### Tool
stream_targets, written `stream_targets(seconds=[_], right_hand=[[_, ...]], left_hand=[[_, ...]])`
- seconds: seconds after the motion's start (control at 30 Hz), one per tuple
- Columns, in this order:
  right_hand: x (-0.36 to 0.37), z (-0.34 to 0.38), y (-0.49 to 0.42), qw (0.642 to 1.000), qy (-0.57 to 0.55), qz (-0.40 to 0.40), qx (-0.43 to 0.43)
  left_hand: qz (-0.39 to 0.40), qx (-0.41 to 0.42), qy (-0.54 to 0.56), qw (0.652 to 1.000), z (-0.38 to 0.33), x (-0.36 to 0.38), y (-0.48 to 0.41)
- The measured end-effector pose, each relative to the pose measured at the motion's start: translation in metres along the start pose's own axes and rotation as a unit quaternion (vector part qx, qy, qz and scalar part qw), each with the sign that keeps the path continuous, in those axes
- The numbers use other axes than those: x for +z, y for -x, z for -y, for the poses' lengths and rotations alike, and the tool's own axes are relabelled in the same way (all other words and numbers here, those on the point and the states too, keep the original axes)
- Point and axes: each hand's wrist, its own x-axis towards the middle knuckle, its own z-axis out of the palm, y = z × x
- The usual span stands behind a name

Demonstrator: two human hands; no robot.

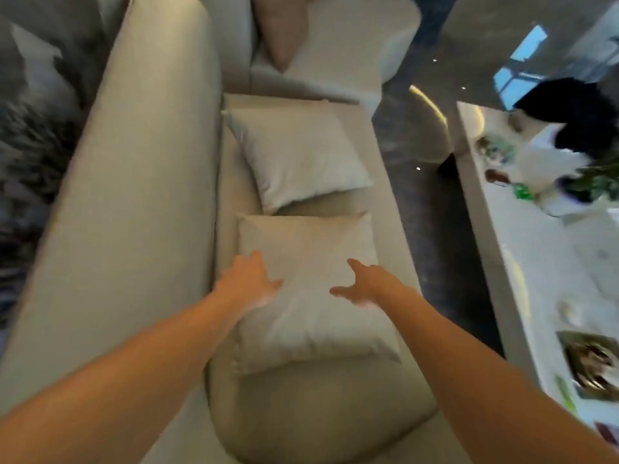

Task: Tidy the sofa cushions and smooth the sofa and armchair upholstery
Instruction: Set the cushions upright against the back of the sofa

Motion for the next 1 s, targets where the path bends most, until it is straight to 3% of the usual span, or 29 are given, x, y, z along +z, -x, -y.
stream_targets(seconds=[0.13,0.2,0.3,0.37,0.5,0.6,0.77,0.9,1.0], right_hand=[[0.064,-0.033,-0.095,0.988,-0.126,-0.046,0.076],[0.094,-0.042,-0.123,0.965,-0.228,-0.077,0.101],[0.121,-0.048,-0.124,0.944,-0.281,-0.145,0.093],[0.083,-0.02,-0.103,0.924,-0.323,-0.164,0.125],[0.066,-0.038,-0.095,0.872,-0.467,-0.126,0.075],[0.074,0.029,-0.062,0.835,-0.54,-0.083,0.056],[0.116,0.142,-0.07,0.801,-0.595,-0.017,0.068],[0.131,0.136,-0.08,0.794,-0.604,-0.019,0.065],[0.118,0.118,-0.077,0.808,-0.587,0.029,0.038]], left_hand=[[-0.034,-0.108,0.107,0.988,0.012,0.074,-0.06],[-0.047,-0.11,0.198,0.973,0.016,0.098,-0.079],[-0.095,-0.112,0.276,0.95,0.014,0.111,-0.068],[-0.12,-0.072,0.224,0.965,0.002,0.049,-0.062],[-0.133,0.031,0.137,0.981,-0.039,0.014,-0.025],[-0.164,0.089,0.024,0.982,-0.016,-0.062,0.007],[-0.146,0.058,-0.09,0.984,0.037,-0.106,0.019],[-0.176,0.086,-0.124,0.973,0.044,-0.08,0.019],[-0.15,0.042,-0.177,0.972,0.032,-0.079,0.016]])
